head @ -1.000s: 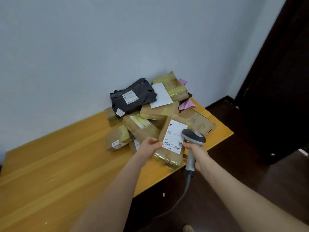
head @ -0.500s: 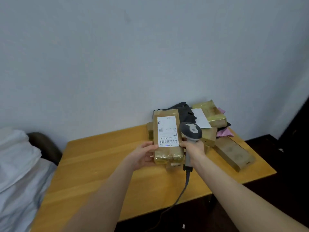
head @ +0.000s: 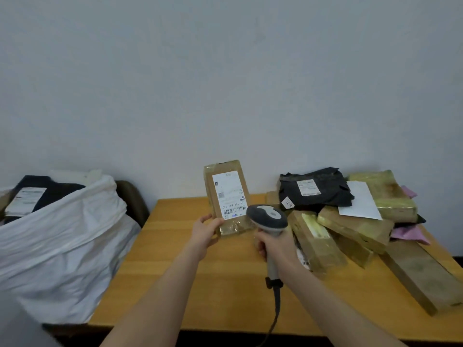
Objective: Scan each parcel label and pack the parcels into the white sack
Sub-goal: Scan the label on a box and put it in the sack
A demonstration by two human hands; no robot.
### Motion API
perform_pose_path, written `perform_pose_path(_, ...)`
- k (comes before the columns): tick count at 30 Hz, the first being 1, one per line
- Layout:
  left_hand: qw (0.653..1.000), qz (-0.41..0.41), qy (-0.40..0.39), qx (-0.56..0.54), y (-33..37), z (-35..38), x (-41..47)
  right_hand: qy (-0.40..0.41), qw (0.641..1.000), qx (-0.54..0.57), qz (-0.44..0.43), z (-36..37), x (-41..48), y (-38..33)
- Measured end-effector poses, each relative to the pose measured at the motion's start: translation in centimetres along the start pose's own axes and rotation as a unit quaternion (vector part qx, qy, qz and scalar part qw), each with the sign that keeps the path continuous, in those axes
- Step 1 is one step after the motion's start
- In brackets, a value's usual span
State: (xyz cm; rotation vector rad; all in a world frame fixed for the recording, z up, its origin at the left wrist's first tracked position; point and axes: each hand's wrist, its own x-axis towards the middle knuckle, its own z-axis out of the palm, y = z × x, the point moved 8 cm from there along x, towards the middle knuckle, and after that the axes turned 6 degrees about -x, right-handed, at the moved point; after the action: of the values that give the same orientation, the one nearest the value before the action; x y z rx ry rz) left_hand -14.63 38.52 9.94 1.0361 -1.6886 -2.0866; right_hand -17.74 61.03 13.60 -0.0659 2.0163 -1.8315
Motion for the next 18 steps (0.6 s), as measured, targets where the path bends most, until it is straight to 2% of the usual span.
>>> perform_pose_path(5,0.999,0.013,0.03,0.009,0.3,-2.9,1.3,-0.054,0.997,-0.056,0.003,3.6,-0.7,-0.5)
perform_pose_path(18,0.999,0.005,0.044,0.018,1.3,-7.5,5.1,-0.064,0.993,-0.058,0.078,9.0,1.1,0.2)
